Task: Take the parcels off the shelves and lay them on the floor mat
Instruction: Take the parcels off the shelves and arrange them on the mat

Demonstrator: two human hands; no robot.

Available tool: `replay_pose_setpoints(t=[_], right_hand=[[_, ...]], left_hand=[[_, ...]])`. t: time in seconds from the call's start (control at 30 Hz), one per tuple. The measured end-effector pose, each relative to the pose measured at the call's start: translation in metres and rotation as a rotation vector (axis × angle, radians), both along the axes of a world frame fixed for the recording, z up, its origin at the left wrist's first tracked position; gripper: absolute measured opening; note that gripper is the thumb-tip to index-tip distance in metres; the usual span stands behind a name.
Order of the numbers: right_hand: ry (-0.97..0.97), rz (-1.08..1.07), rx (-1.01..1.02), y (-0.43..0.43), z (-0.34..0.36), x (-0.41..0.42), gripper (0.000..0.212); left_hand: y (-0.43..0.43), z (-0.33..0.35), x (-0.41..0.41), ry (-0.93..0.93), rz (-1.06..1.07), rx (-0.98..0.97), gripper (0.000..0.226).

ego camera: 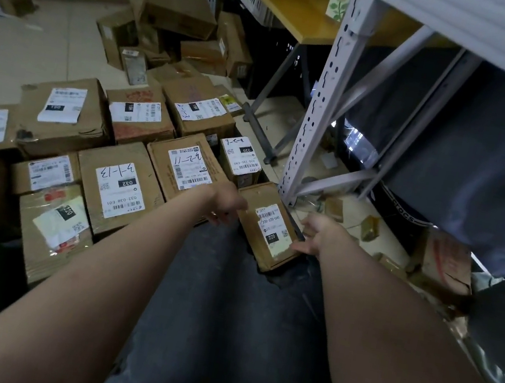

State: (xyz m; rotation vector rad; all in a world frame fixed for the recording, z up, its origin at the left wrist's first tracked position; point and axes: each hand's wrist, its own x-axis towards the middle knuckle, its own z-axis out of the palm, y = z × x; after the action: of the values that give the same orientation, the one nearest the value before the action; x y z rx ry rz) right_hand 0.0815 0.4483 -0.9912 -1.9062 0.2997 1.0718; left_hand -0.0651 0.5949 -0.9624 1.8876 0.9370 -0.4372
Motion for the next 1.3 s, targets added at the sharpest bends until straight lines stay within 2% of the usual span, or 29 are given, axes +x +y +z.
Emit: replay_pose_setpoints(t=[0.07, 0.17, 0.27, 0.37, 0.57, 0.67, 0.77, 0.93, 1.0, 1.07, 1.17, 1.3], right_hand=[[0.030, -0.027, -0.022, -0.006, -0.001, -0.004, 0.016], [0.038, -0.038, -0.059, -0.011, 0.000, -0.009, 0.022], [0.007, -0.005, -0.030, -0.008, 0.006, -0.009, 0.029], [-0.017, 0.022, -0.013, 0.000, 0.005, -0.011, 0.024], [0.091, 0.046, 0.030, 0.005, -0.015, -0.042, 0.030], [0.147, -0.014, 0.035, 0.004, -0.022, -0.055, 0.038], [0.169, -0.067, 0.114, 0.007, -0.021, -0.054, 0.032], [0.234, -0.110, 0.125, 0.005, -0.013, -0.047, 0.053], [0.227, -0.121, 0.139, 0.008, -0.013, -0.048, 0.057], [0.237, -0.120, 0.156, 0.011, -0.012, -0.053, 0.051], [0.235, -0.102, 0.174, 0.014, -0.017, -0.057, 0.030], [0.205, -0.076, 0.150, 0.015, -0.015, -0.055, 0.037]], left_hand=[[-0.002, 0.006, 0.001, -0.022, 0.026, 0.004, 0.025], [-0.007, 0.006, 0.004, -0.010, -0.026, 0.036, 0.033], [-0.012, 0.008, 0.009, -0.016, -0.033, 0.070, 0.026], [-0.020, 0.013, 0.016, -0.033, -0.008, 0.067, 0.031], [-0.038, 0.028, 0.034, -0.116, -0.020, 0.058, 0.034], [-0.047, 0.034, 0.039, -0.138, -0.042, 0.052, 0.039], [-0.050, 0.036, 0.037, -0.137, -0.056, 0.062, 0.040], [-0.040, 0.035, 0.027, -0.130, 0.000, 0.086, 0.022], [-0.035, 0.036, 0.025, -0.140, 0.025, 0.108, 0.024], [-0.032, 0.038, 0.025, -0.153, 0.033, 0.114, 0.027], [-0.031, 0.038, 0.024, -0.151, 0.029, 0.121, 0.029], [-0.034, 0.036, 0.026, -0.137, 0.014, 0.154, 0.030]])
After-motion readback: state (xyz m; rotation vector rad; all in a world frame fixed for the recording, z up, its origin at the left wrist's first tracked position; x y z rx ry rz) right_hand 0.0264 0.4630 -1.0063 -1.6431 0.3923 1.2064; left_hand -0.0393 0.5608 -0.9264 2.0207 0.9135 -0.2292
